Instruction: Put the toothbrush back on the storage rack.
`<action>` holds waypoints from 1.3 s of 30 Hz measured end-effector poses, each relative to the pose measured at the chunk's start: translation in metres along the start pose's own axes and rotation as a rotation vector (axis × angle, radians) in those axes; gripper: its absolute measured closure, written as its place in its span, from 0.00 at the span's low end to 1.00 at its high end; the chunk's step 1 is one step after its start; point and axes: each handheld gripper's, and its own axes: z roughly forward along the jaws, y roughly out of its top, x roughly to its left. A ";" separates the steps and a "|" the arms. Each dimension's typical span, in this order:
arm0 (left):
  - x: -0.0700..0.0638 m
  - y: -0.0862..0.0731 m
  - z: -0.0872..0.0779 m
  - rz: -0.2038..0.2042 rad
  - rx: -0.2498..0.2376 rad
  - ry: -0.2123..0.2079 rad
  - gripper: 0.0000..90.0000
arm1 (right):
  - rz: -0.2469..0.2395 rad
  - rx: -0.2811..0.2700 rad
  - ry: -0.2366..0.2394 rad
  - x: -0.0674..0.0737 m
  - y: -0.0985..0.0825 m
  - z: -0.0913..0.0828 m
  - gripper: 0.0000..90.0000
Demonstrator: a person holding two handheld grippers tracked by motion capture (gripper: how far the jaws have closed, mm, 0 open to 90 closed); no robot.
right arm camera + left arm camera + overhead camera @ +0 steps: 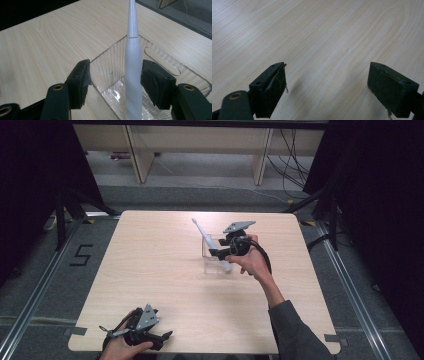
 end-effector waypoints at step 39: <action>-0.001 0.001 -0.002 -0.009 -0.016 -0.001 0.17 | -0.019 -0.001 -0.040 0.009 -0.009 -0.024 0.35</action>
